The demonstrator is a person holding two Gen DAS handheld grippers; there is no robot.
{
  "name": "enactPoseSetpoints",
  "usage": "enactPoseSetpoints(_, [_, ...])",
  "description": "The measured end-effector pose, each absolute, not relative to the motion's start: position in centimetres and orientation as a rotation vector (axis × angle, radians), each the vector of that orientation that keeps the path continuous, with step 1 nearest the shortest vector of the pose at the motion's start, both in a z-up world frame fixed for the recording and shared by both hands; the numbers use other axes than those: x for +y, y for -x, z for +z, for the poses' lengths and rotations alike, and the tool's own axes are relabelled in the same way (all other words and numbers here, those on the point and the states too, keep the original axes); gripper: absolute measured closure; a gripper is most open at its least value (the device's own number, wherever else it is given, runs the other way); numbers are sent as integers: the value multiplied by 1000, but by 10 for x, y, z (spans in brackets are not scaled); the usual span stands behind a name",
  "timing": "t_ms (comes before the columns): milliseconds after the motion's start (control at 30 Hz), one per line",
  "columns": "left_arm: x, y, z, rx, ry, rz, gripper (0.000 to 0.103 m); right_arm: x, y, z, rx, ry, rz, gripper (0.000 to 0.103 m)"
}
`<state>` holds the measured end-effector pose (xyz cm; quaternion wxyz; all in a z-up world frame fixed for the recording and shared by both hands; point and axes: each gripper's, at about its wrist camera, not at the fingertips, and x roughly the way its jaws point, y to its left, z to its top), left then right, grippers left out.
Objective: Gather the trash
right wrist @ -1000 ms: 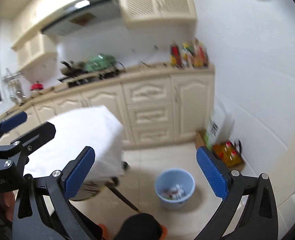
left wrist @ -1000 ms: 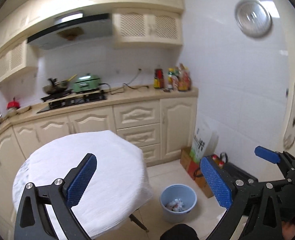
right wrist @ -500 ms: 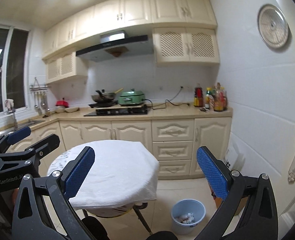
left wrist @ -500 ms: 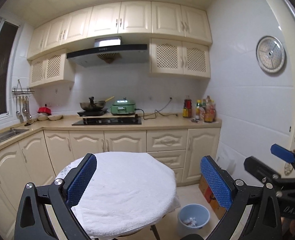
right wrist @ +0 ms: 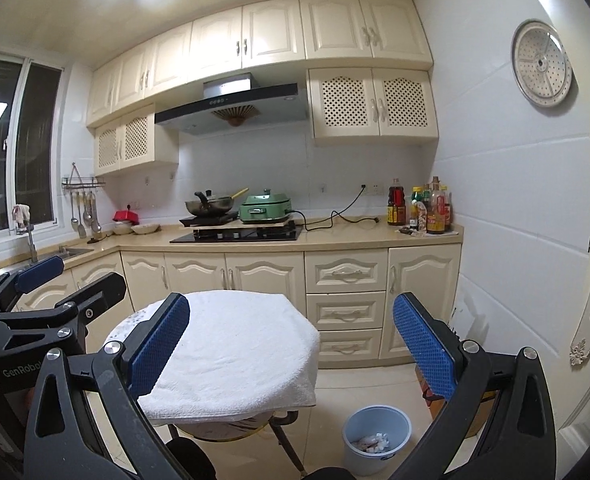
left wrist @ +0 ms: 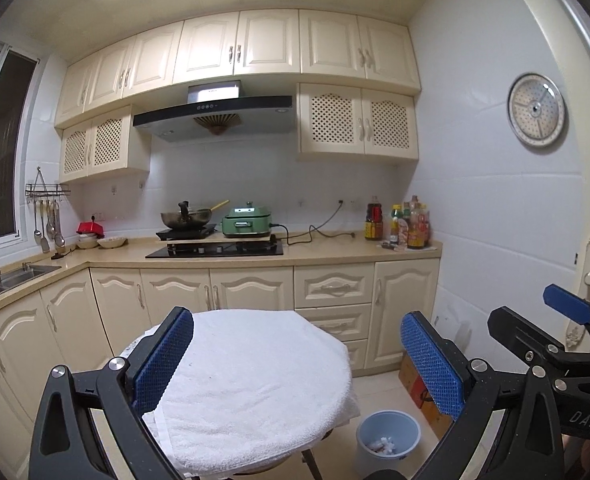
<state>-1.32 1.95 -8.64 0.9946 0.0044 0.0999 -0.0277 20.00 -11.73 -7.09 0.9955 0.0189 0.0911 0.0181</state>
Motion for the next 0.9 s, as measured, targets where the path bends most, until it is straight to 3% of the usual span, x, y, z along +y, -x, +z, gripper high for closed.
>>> enactPoseSetpoints(433, [35, -51, -65, 227, -9, -79, 1, -126, -197, -72, 193, -55, 21, 0])
enactPoseSetpoints(900, [51, -63, -66, 227, -12, -78, 1, -125, -198, -72, 196, -55, 20, 0])
